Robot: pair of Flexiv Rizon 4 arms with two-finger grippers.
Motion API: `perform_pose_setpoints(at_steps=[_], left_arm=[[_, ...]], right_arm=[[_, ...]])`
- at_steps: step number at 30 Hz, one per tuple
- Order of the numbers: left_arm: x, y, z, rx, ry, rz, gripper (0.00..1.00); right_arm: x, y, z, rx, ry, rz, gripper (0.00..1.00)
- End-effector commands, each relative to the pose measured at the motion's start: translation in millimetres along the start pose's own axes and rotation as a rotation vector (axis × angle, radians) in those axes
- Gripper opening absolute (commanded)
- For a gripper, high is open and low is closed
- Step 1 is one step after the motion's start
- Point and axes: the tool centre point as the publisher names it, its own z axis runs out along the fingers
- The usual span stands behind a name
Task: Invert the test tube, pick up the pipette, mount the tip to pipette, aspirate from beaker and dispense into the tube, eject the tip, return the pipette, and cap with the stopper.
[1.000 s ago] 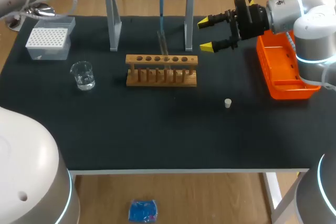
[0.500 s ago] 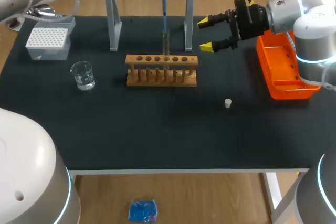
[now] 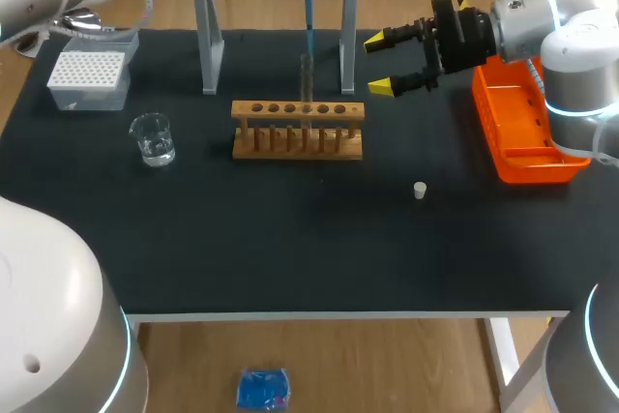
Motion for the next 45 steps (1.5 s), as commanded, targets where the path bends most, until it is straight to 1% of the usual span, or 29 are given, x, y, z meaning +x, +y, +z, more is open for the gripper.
perform_pose_setpoints(at_steps=[1,15,22,30,38,45], left_arm=[[-1.8,1.2,0.0,0.0,0.007,-0.004,0.0],[1.9,3.2,-1.2,-0.034,-0.015,-0.033,0.0],[3.1,4.0,-4.6,-0.016,-0.043,-0.016,0.0],[3.8,4.2,-5.7,0.014,-0.041,0.008,0.0],[4.1,7.6,-3.0,0.012,-0.034,0.002,0.0],[4.9,12.0,-2.6,0.007,-0.047,0.003,0.0]], right_arm=[[-0.1,-0.2,-0.3,0.001,0.001,0.0,1.0],[-0.1,-0.2,-0.3,0.001,0.001,0.0,1.0],[-0.1,-0.2,-0.3,0.001,0.001,0.0,1.0],[-0.1,-0.2,-0.3,0.001,0.001,0.0,1.0],[-0.1,-0.2,-0.3,0.001,0.001,0.0,1.0],[-0.1,-0.2,-0.3,0.001,0.001,0.0,1.0]])
